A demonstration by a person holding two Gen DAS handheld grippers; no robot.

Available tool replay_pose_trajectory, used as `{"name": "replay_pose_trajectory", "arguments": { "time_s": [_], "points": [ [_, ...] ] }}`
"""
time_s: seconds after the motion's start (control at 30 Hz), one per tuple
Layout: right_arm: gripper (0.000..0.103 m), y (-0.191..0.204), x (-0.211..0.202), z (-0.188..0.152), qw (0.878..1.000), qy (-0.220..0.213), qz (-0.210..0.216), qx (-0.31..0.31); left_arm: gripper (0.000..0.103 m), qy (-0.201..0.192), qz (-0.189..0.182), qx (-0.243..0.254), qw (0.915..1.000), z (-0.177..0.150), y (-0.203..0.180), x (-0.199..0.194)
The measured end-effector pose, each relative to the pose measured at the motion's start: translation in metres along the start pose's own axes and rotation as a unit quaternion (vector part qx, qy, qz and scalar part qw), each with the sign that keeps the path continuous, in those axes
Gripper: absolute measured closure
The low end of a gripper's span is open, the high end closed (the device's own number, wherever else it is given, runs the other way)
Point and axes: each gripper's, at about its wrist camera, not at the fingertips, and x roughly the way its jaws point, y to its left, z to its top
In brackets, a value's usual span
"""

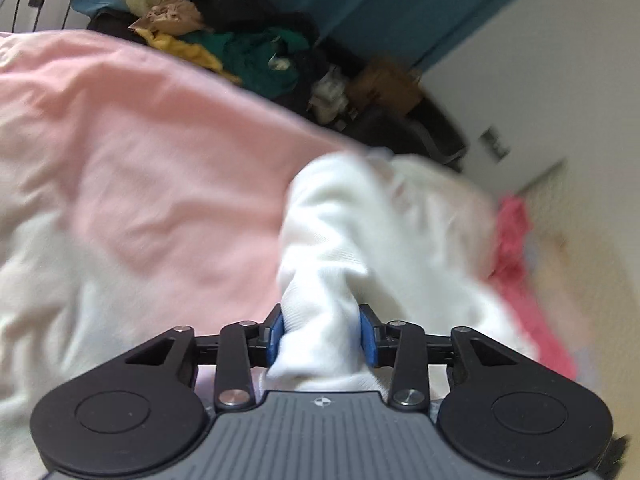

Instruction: Fold clothes

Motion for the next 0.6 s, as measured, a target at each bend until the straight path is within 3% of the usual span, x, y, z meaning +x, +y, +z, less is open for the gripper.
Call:
{"name": "replay_pose_trajectory", "arguments": {
  "time_s": [0.1,0.3,0.37,0.47,0.6],
  "points": [
    [0.066,-0.019,0.002,-0.024,1.000,0.008,-0.006,0.015,0.051,-0.015,0.014,0.054,0.9983,-0.012,0.005,0.013],
    [0.056,-0.020,0.000,-0.028,0.998,0.030,-0.033,0.036,0.037,0.000,0.035,0.072,0.9968,-0.009,-0.003,0.013],
    [0.054,-0.011,-0.008,-0.021,0.996,0.046,-0.059,0.047,0.032,0.019,0.050,0.079,0.9954,-0.010,-0.017,-0.002],
    [0.054,0.010,-0.031,-0.016,0.993,0.051,-0.107,0.028,0.028,0.019,0.062,0.094,0.9934,-0.017,-0.044,-0.037],
    [0.054,0.042,-0.078,-0.019,0.992,0.039,-0.117,-0.018,0.028,0.005,0.064,0.120,0.9907,-0.034,-0.083,-0.094]
  ]
}}
